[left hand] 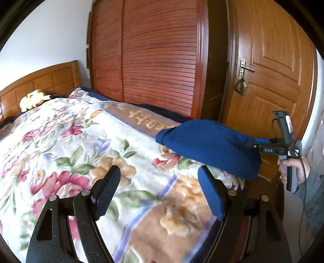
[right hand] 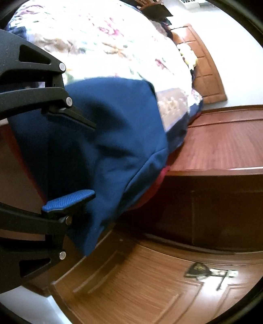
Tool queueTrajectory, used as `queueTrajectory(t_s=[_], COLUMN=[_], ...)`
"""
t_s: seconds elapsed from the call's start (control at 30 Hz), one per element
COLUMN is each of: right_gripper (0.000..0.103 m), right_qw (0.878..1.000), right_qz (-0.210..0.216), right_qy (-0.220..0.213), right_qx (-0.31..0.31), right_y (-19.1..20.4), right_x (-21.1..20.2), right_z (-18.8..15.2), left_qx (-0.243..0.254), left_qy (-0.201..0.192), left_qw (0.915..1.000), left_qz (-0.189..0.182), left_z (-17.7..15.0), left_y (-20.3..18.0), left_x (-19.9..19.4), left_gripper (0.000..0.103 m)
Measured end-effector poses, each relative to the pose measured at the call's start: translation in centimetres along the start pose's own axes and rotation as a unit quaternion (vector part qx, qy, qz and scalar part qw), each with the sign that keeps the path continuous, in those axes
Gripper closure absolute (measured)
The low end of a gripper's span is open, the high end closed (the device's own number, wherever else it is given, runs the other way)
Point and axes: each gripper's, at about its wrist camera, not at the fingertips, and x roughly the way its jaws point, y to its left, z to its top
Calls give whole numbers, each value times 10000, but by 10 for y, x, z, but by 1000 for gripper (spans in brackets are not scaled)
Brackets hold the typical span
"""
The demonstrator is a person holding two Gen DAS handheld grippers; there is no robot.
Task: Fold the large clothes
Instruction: 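Lay the blazer on the bed edge by the wardrobe and open both tools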
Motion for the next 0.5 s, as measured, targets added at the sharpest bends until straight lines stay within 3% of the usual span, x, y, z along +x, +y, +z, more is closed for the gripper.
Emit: queueTrajectory(t_s=[0.17, 0.33, 0.5], right_gripper=[38, 31, 31], right_qw=[9986, 9944, 9862], right_qz=[334, 816, 1393], right_qy=[-377, -488, -519], right_qx=[-172, -452, -732], right_y=[39, 92, 148], right_x=[-41, -70, -94], right_z=[-16, -42, -68], left_qx=[-89, -311, -447], left_qy=[-92, -78, -128], left_qw=[9993, 9959, 9897], left_qz=[353, 843, 1352], left_z=[-23, -54, -83], left_y=[0, 7, 17], left_x=[-37, -76, -120], left_gripper=[24, 24, 24])
